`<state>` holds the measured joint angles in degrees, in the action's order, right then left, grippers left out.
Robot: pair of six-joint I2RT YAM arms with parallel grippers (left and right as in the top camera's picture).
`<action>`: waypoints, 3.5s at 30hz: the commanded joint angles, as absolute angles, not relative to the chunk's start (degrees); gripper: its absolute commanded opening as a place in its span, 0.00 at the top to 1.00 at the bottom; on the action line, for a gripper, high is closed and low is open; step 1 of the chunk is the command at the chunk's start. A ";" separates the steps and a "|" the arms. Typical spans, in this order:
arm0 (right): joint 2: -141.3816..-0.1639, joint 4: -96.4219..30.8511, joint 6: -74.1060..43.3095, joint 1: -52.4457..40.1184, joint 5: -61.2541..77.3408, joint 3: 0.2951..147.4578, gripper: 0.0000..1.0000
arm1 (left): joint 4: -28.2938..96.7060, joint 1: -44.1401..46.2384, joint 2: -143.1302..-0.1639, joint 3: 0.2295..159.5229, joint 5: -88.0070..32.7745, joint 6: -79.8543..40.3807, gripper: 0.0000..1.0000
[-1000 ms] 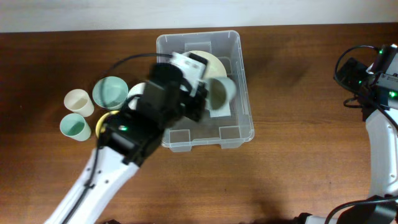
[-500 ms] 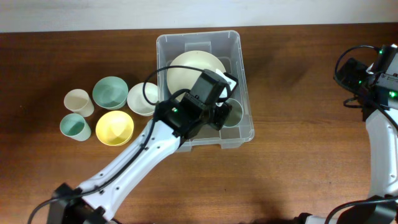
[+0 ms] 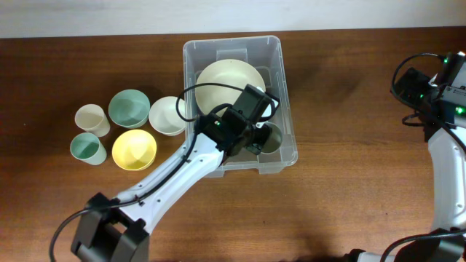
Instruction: Pack container
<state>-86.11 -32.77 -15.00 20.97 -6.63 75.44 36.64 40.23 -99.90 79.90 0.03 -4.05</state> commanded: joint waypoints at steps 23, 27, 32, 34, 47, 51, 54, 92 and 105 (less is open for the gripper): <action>-85.76 -32.69 -15.03 21.08 -7.16 76.03 0.01 | 37.08 42.02 -104.97 80.93 -0.60 -3.11 0.99; -85.76 -32.69 -15.03 21.08 -7.16 76.05 0.01 | 36.82 42.02 -105.27 80.95 -0.58 -3.11 0.99; -85.76 -32.69 -15.03 21.08 -7.16 76.03 0.01 | 36.71 42.02 -105.27 80.95 -0.58 -3.11 0.81; -85.76 -32.69 -15.03 21.08 -7.16 76.03 0.01 | 36.69 42.02 -105.27 80.95 -0.62 -3.14 0.75; -85.76 -32.69 -15.03 21.08 -7.16 76.03 0.01 | 41.50 41.52 -105.21 89.43 5.10 -3.14 0.61; -85.76 -32.69 -15.03 21.08 -7.16 76.05 0.01 | 46.65 40.40 -105.19 94.83 12.88 -3.57 0.58; -85.76 -32.69 -15.03 21.08 -7.16 76.03 0.01 | 51.35 37.89 -105.19 99.24 19.44 -5.96 0.58; -85.76 -32.69 -15.03 21.08 -7.14 76.03 0.01 | 55.90 -15.59 -105.06 92.05 16.69 -26.13 0.19; -85.76 -32.69 -15.03 21.08 -7.16 76.03 0.01 | 45.39 -18.68 -105.19 82.50 16.36 -27.00 0.18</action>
